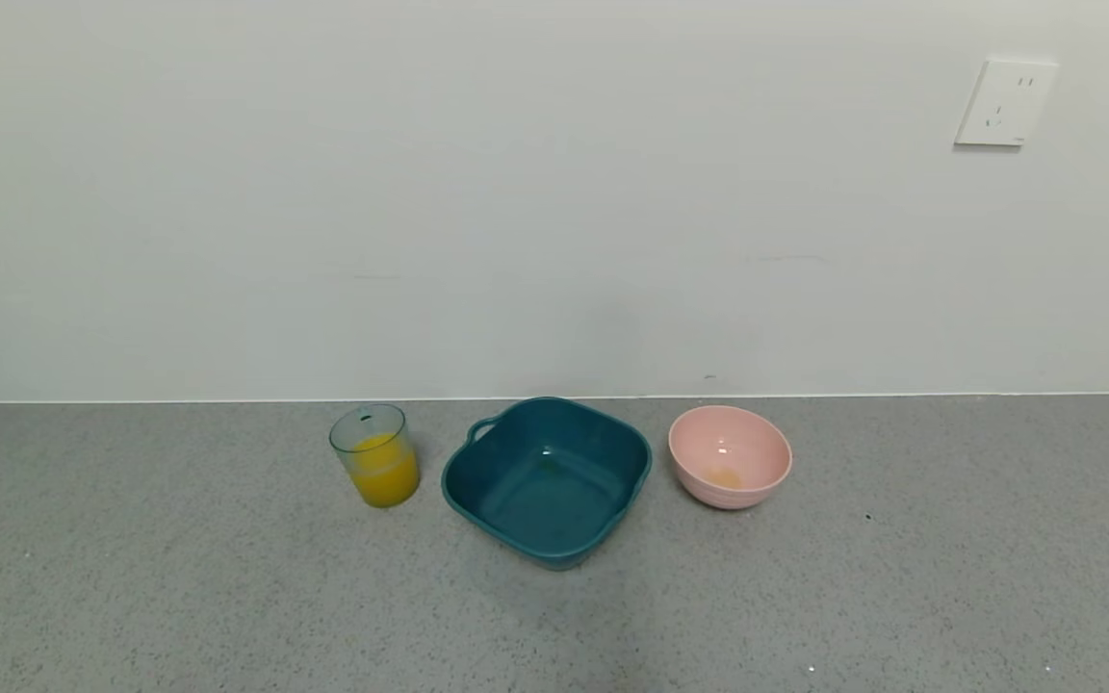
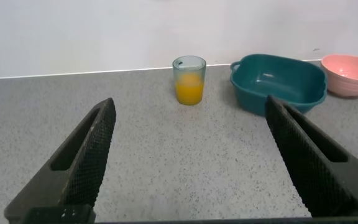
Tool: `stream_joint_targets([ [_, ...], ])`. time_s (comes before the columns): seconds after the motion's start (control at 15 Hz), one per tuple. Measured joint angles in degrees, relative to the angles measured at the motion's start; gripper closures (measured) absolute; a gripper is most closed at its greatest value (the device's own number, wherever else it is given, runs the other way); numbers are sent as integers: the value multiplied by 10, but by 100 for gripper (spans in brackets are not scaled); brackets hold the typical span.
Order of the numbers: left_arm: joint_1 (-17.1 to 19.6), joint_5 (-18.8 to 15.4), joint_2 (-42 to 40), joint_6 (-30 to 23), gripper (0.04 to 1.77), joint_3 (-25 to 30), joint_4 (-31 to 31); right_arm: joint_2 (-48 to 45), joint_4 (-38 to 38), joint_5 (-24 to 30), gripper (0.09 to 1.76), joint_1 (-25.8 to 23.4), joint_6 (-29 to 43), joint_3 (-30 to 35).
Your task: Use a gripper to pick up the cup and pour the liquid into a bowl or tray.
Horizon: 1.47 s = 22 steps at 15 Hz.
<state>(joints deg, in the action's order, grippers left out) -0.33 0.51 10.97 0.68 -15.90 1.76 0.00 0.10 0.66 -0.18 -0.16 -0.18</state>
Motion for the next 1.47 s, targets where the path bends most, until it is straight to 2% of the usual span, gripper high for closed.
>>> stream_joint_targets([
  [0.33,-3,7,176,-2,9,-75,-7,0,0,0,14,0,0,0],
  [0.53,0,7,280,-7,9,-99,-41,0,0,0,14,0,0,0],
  [1.0,3,4,474,-8,9,-111,-120,0,0,0,14,0,0,0],
  [1.47,4,2,624,-8,9,-115,-192,0,0,0,14,0,0,0],
])
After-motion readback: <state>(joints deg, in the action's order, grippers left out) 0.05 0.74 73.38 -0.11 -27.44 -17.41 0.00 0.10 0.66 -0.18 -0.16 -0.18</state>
